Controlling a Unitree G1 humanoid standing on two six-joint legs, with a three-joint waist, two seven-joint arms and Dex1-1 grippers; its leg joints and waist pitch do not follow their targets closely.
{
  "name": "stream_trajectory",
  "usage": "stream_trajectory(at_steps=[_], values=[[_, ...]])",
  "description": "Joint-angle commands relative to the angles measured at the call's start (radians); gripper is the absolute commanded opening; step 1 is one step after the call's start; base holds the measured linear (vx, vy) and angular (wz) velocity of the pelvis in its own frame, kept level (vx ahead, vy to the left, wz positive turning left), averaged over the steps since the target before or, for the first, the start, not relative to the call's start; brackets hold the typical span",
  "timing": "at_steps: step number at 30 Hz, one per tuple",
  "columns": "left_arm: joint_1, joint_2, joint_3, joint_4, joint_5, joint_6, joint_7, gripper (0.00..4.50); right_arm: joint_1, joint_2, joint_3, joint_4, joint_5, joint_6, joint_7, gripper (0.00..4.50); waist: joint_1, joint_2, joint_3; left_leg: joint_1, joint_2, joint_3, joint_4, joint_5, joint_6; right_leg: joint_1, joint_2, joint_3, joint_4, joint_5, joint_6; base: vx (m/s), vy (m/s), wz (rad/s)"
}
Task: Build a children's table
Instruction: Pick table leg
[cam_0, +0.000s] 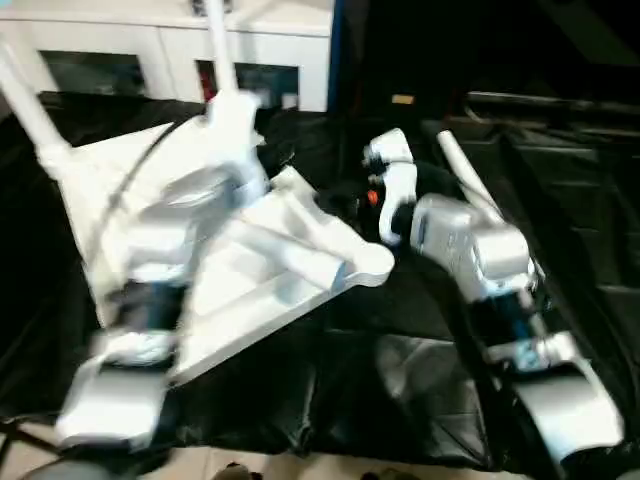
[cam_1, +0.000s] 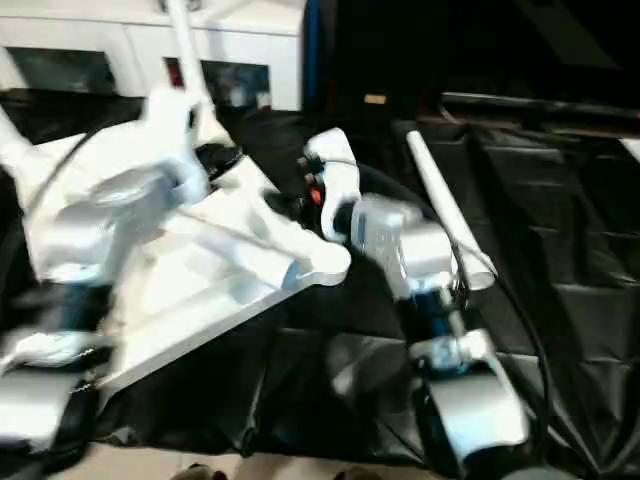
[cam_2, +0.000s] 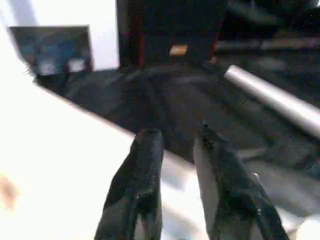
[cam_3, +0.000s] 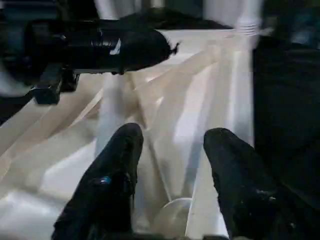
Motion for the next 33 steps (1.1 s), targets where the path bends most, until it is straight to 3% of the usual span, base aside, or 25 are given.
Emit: stream_trajectory(at_steps=[1,2,3,4,6,8,11,14,16,19,23,28,29,33], values=[[0.007,0.02,-0.014,-0.035,0.001,0.009,-0.049,1.61,-0.021,-0.005,0.03,0.024,-0.012,-0.016,0.065,2.51,0.002,0.002,-0.085,0.02,0.012,0.006,-0.059,-0.097,0.016,0.064,-0.047,0.038,-0.05,-0.062,-0.225,0.0,0.0,0.0],[0.02,0.049,-0.013,-0.045,-0.003,0.022,-0.071,1.87,-0.033,-0.013,0.056,0.043,-0.02,-0.022,0.112,2.62,0.002,-0.005,-0.086,0.021,0.013,0.007,-0.058,-0.097,0.016,0.064,-0.047,0.037,-0.049,-0.054,-0.229,0.0,0.0,0.0],[0.034,0.083,-0.01,-0.054,-0.007,0.04,-0.093,2.03,-0.045,-0.02,0.091,0.068,-0.038,-0.035,0.165,2.8,0.001,-0.002,-0.082,0.02,0.013,0.007,-0.061,-0.097,0.013,0.061,-0.045,0.037,-0.048,-0.047,-0.234,0.0,0.0,0.0],[0.042,0.107,-0.001,-0.056,-0.005,0.047,-0.1,2.03,-0.058,-0.025,0.118,0.098,-0.055,-0.048,0.205,2.8,0.002,-0.016,-0.084,0.023,0.014,0.009,-0.06,-0.102,0.014,0.061,-0.046,0.037,-0.048,-0.048,-0.235,0.0,0.0,0.0],[0.058,0.15,0.016,-0.061,-0.006,0.067,-0.111,2.15,-0.088,-0.022,0.153,0.165,-0.083,-0.079,0.252,2.98,0.003,-0.01,-0.08,0.023,0.016,0.006,-0.062,-0.124,-0.001,0.059,-0.049,0.037,-0.045,-0.079,-0.235,0.0,0.0,0.0],[0.071,0.179,0.024,-0.071,-0.008,0.079,-0.125,2.43,-0.116,-0.012,0.164,0.225,-0.098,-0.109,0.273,3.11,0.004,-0.026,-0.077,0.026,0.017,0.009,-0.064,-0.141,-0.014,0.055,-0.05,0.039,-0.049,-0.108,-0.23,0.0,0.0,0.0],[0.11,0.231,0.018,-0.114,-0.014,0.105,-0.17,2.64,-0.159,0.016,0.195,0.337,-0.148,-0.174,0.268,3.44,0.004,-0.023,-0.074,0.027,0.021,0.006,-0.069,-0.177,-0.042,0.049,-0.054,0.038,-0.049,-0.153,-0.228,0.0,0.0,0.0],[0.151,0.276,-0.011,-0.164,-0.015,0.128,-0.224,2.84,-0.195,0.046,0.244,0.458,-0.228,-0.245,0.208,3.5,0.003,-0.025,-0.072,0.029,0.021,0.005,-0.071,-0.203,-0.066,0.045,-0.053,0.039,-0.047,-0.159,-0.231,0.0,0.0,0.0],[0.162,0.29,-0.023,-0.18,-0.019,0.14,-0.244,2.88,-0.203,0.055,0.254,0.488,-0.237,-0.255,0.211,3.51,0.007,-0.026,-0.072,0.034,0.021,0.005,-0.072,-0.22,-0.072,0.044,-0.05,0.04,-0.049,-0.163,-0.226,0.0,0.0,0.0],[0.193,0.331,-0.065,-0.233,-0.038,0.154,-0.317,2.93,-0.218,0.081,0.275,0.563,-0.251,-0.276,0.237,3.51,0.008,-0.028,-0.072,0.028,0.02,0.002,-0.074,-0.223,-0.073,0.049,-0.051,0.04,-0.044,-0.15,-0.228,0.0,0.0,0.0],[0.211,0.353,-0.089,-0.277,-0.054,0.173,-0.362,2.93,-0.237,0.097,0.287,0.636,-0.282,-0.319,0.247,3.51,0.008,-0.026,-0.068,0.028,0.022,0.002,-0.076,-0.268,-0.085,0.046,-0.052,0.041,-0.047,-0.191,-0.227,0.0,0.0,0.0],[0.217,0.365,-0.096,-0.316,-0.074,0.198,-0.409,2.97,-0.28,0.12,0.269,0.727,-0.307,-0.355,0.238,3.13,0.004,-0.024,-0.066,0.029,0.022,-0.001,-0.076,-0.309,-0.095,0.043,-0.054,0.042,-0.052,-0.256,-0.215,0.0,0.0,0.0],[0.208,0.365,-0.1,-0.315,-0.074,0.201,-0.409,2.97,-0.291,0.118,0.261,0.747,-0.309,-0.359,0.237,2.91,0.005,-0.017,-0.065,0.031,0.022,-0.003,-0.077,-0.325,-0.098,0.041,-0.052,0.042,-0.053,-0.266,-0.211,0.0,0.0,0.0],[0.183,0.373,-0.106,-0.297,-0.066,0.192,-0.412,2.97,-0.314,0.113,0.245,0.783,-0.303,-0.358,0.23,2.63,0.006,-0.013,-0.065,0.032,0.021,-0.004,-0.078,-0.343,-0.101,0.04,-0.049,0.041,-0.054,-0.261,-0.21,0.0,0.0,0.0]])
